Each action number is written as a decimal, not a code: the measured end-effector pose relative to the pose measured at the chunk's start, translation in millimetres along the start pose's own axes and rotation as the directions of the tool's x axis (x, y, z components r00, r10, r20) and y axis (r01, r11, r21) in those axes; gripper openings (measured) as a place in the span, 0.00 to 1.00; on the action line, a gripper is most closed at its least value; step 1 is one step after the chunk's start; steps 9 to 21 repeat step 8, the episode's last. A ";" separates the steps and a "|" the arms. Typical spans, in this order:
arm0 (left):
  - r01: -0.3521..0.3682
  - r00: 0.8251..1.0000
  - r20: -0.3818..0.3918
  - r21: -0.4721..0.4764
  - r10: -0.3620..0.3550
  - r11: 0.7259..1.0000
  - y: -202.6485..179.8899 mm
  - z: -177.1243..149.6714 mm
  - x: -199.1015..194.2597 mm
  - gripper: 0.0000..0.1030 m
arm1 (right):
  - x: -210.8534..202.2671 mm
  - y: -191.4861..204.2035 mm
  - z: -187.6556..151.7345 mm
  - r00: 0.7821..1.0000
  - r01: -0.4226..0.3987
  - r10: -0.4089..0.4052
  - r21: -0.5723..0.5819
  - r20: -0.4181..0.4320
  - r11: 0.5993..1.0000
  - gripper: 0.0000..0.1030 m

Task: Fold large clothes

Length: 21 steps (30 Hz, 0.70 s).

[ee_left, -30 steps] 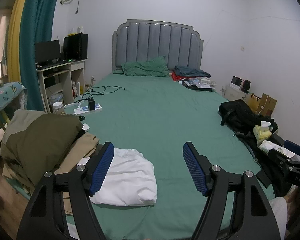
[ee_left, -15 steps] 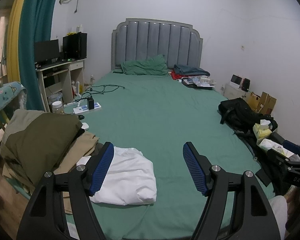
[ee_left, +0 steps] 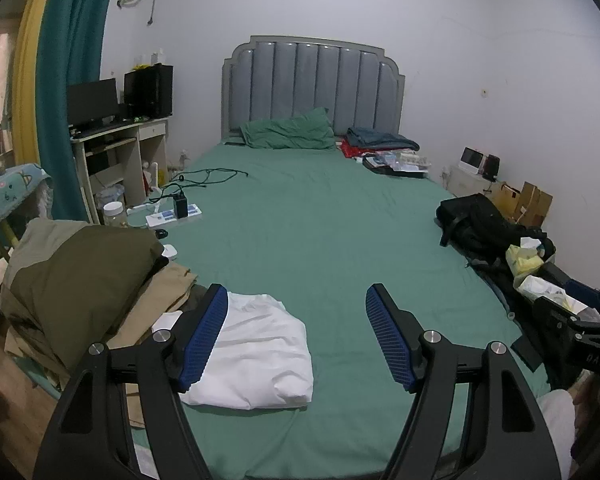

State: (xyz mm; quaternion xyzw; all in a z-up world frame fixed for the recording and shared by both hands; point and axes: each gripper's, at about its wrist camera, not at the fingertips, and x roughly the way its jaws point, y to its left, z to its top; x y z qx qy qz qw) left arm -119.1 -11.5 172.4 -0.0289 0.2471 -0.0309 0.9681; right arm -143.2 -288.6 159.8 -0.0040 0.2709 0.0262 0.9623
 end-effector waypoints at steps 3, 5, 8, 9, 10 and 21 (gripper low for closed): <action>0.002 1.000 -0.002 0.003 -0.002 1.000 -0.3 -1.0 -0.8 0.73 | 0.3 0.9 -2.0 1.000 0.000 0.000 0.000 -0.001 1.000 0.93; 0.004 1.000 -0.004 0.004 -0.004 1.000 3.1 0.0 0.8 0.73 | 0.7 0.9 -3.3 1.000 0.000 0.000 -0.002 -0.003 1.000 0.93; 0.009 1.000 -0.006 0.007 -0.009 1.000 5.0 -1.2 0.9 0.73 | 0.8 1.4 -5.0 1.000 0.000 0.000 -0.001 -0.005 1.000 0.93; 0.009 1.000 -0.006 0.007 -0.009 1.000 5.0 -1.2 0.9 0.73 | 0.8 1.4 -5.0 1.000 0.000 0.000 -0.001 -0.005 1.000 0.93; 0.009 1.000 -0.006 0.007 -0.009 1.000 5.0 -1.2 0.9 0.73 | 0.8 1.4 -5.0 1.000 0.000 0.000 -0.001 -0.005 1.000 0.93; 0.009 1.000 -0.006 0.007 -0.009 1.000 5.0 -1.2 0.9 0.73 | 0.8 1.4 -5.0 1.000 0.000 0.000 -0.001 -0.005 1.000 0.93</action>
